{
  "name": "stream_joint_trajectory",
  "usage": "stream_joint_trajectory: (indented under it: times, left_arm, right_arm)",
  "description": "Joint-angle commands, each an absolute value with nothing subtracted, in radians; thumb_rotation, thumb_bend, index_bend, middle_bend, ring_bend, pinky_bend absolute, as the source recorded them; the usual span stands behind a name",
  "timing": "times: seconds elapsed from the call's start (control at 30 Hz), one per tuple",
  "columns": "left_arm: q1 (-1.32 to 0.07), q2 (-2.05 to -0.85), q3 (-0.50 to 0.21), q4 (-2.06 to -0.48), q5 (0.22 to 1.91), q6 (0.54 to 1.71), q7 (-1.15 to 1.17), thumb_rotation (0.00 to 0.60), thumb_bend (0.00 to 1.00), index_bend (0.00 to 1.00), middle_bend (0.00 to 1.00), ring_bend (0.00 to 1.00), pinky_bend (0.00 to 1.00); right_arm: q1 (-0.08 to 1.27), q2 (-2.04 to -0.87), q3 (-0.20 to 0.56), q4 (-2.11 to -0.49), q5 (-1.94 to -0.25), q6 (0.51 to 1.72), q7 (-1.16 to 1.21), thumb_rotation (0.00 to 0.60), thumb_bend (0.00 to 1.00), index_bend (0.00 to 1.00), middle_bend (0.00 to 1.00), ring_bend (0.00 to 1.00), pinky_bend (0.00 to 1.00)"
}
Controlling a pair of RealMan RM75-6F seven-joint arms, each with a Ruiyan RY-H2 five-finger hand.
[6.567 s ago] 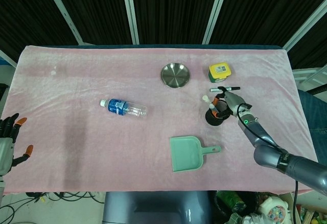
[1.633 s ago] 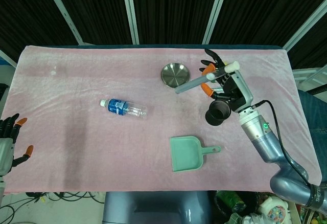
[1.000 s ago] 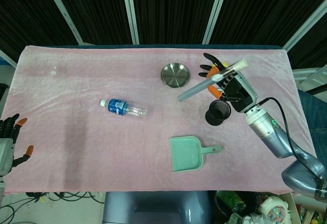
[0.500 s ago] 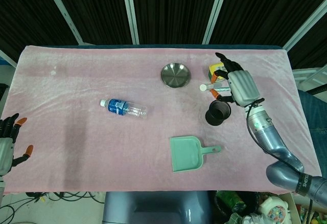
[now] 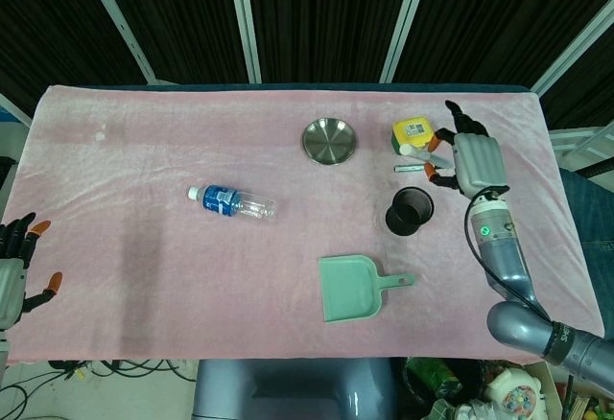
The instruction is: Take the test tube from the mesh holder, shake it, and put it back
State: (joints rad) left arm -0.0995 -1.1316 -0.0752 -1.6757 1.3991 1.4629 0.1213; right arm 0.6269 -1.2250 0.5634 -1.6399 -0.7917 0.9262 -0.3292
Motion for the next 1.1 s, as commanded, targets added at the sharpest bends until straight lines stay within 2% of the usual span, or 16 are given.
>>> stream_joint_trajectory:
  times: [0.03,0.33,0.5,0.63,0.77,0.87,1.1]
  left_arm:
    - [-0.099,-1.132,-0.075,-1.677,1.401,1.465,0.121,0.6,0.33,0.12,0.02,0.0,0.0]
    - [-0.098,-1.14,-0.07,-1.679,1.41,1.47,0.138,0.6,0.33,0.12,0.02,0.0,0.0]
    - [-0.097,-1.141,-0.072,-1.68,1.406,1.472,0.139,0.6,0.33,0.12,0.02,0.0,0.0]
    - [-0.097,-1.14,-0.072,-1.678,1.404,1.47,0.138,0.6,0.33,0.12,0.02,0.0,0.0]
    - [-0.098,-1.137,-0.074,-1.676,1.402,1.469,0.131,0.6,0.33,0.12,0.02,0.0,0.0]
    - [-0.098,-1.134,-0.076,-1.675,1.401,1.467,0.122,0.6,0.33,0.12,0.02,0.0,0.0]
    - [-0.1,-1.131,-0.075,-1.674,1.403,1.463,0.118,0.6,0.33,0.12,0.02,0.0,0.0]
  right_arm:
    - [0.577,-1.125,0.628,-1.667,-0.648,0.856,-0.088,0.6,0.3,0.63,0.04,0.14,0.16]
    - [0.531,-1.079,0.687,-1.623,-0.653,0.708,0.184,0.6,0.3,0.63,0.04,0.14,0.16]
    - [0.567,-1.108,0.658,-1.619,-0.738,0.7,0.201,0.6,0.3,0.63,0.04,0.14,0.16]
    - [0.606,-1.127,0.647,-1.679,-0.761,0.693,0.216,0.6,0.3,0.63,0.04,0.14,0.16]
    - [0.586,-1.122,0.728,-1.792,-0.789,0.591,0.422,0.6,0.3,0.64,0.04,0.14,0.16]
    - [0.528,-1.119,0.825,-1.851,-0.892,0.482,0.619,0.6,0.3,0.64,0.04,0.14,0.16]
    - [0.399,-1.142,0.996,-1.867,-1.063,0.337,0.93,0.6,0.31,0.64,0.04,0.14,0.16]
